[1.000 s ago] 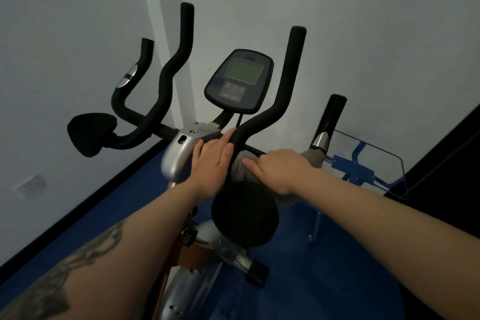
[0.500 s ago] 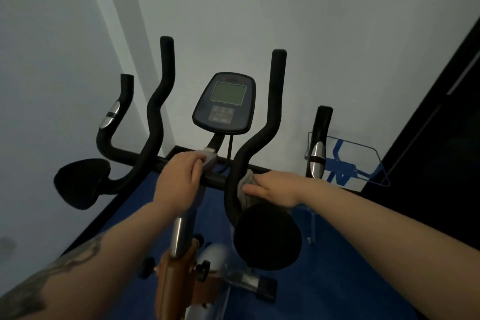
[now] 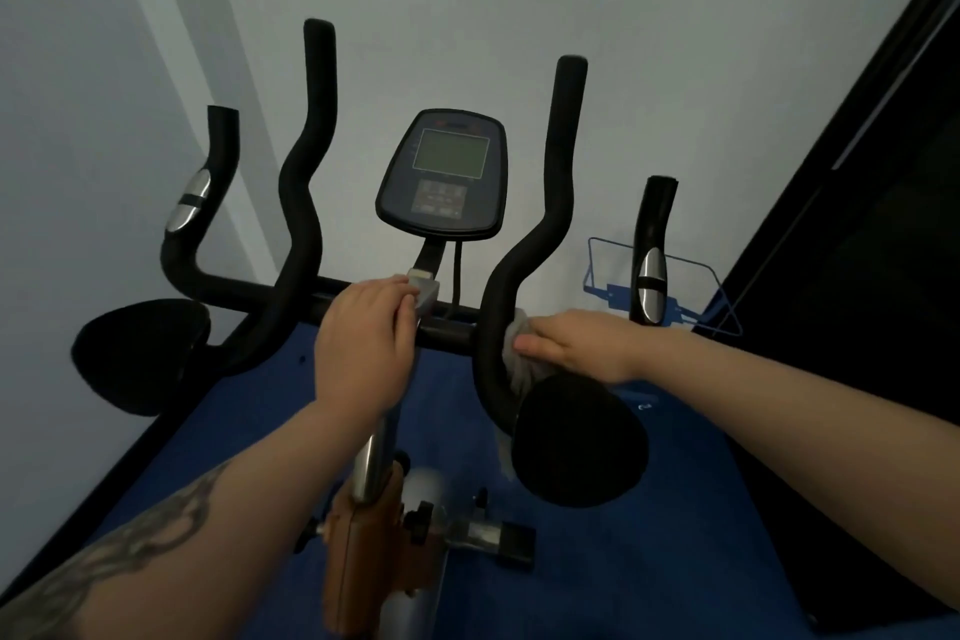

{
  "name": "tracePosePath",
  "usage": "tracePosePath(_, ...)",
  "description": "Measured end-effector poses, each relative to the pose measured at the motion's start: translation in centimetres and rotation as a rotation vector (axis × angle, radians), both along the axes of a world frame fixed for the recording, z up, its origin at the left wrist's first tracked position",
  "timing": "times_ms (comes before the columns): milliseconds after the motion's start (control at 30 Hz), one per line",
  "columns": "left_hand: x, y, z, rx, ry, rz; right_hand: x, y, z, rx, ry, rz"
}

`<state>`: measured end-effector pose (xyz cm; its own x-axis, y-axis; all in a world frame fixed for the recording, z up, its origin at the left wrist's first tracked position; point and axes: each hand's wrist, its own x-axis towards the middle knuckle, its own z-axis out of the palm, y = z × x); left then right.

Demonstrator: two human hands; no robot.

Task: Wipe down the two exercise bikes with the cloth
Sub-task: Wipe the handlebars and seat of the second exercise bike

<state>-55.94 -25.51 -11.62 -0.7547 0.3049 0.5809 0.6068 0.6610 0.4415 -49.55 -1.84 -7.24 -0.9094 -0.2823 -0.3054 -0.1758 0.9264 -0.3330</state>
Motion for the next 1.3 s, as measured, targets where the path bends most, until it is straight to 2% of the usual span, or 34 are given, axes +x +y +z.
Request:
tracePosePath(200, -0.1, 0.2, -0.2, 0.009, 0.021, 0.023, 3.7, 4.0, 1.0, 0.385, 0.178, 0.167)
tracePosePath(267, -0.1, 0.3, -0.3, -0.003, 0.033, 0.040, 3.0, 3.0, 0.8, 0.410, 0.179, 0.133)
tracePosePath(367, 0.0, 0.3, -0.3, -0.019, 0.054, 0.038, 1.2, 0.2, -0.1, 0.261, 0.120, 0.022)
tracePosePath(433, 0.0, 0.2, -0.3, -0.018, 0.063, 0.045, 0.8, -0.4, -0.3, 0.250, 0.144, 0.018)
tracePosePath(600, 0.0, 0.3, -0.5, -0.004, 0.070, 0.059, 2.9, 4.2, 2.0, 0.518, 0.244, 0.298)
tracePosePath(700, -0.1, 0.4, -0.6, -0.013, 0.084, 0.070, 3.9, 7.6, 3.3, 0.615, 0.283, 0.340)
tracePosePath(767, -0.2, 0.4, -0.6, -0.017, 0.084, 0.067, 3.9, 6.8, 2.3, 0.556, 0.276, 0.258)
tracePosePath(867, -0.2, 0.3, -0.7, -0.016, 0.080, 0.067, 2.1, 2.1, 0.0, 0.263, 0.078, 0.003)
tracePosePath(1000, 0.0, 0.4, -0.5, -0.027, 0.065, 0.074, -0.5, -0.5, 0.0, -0.007, -0.031, -0.075)
tracePosePath(1067, 0.1, 0.3, -0.5, -0.019, 0.064, 0.068, 0.5, 0.7, 0.0, 0.016, -0.010, -0.015)
tracePosePath(1167, 0.0, 0.3, -0.5, -0.006, 0.071, 0.068, 2.2, 2.6, -0.4, 0.264, 0.088, 0.128)
tracePosePath(1233, 0.1, 0.3, -0.6, -0.010, 0.087, 0.076, 2.0, 2.7, -0.8, 0.359, 0.140, 0.154)
tracePosePath(1300, 0.0, 0.3, -0.6, -0.015, 0.106, 0.073, 0.8, 1.6, -0.5, 0.277, 0.102, 0.132)
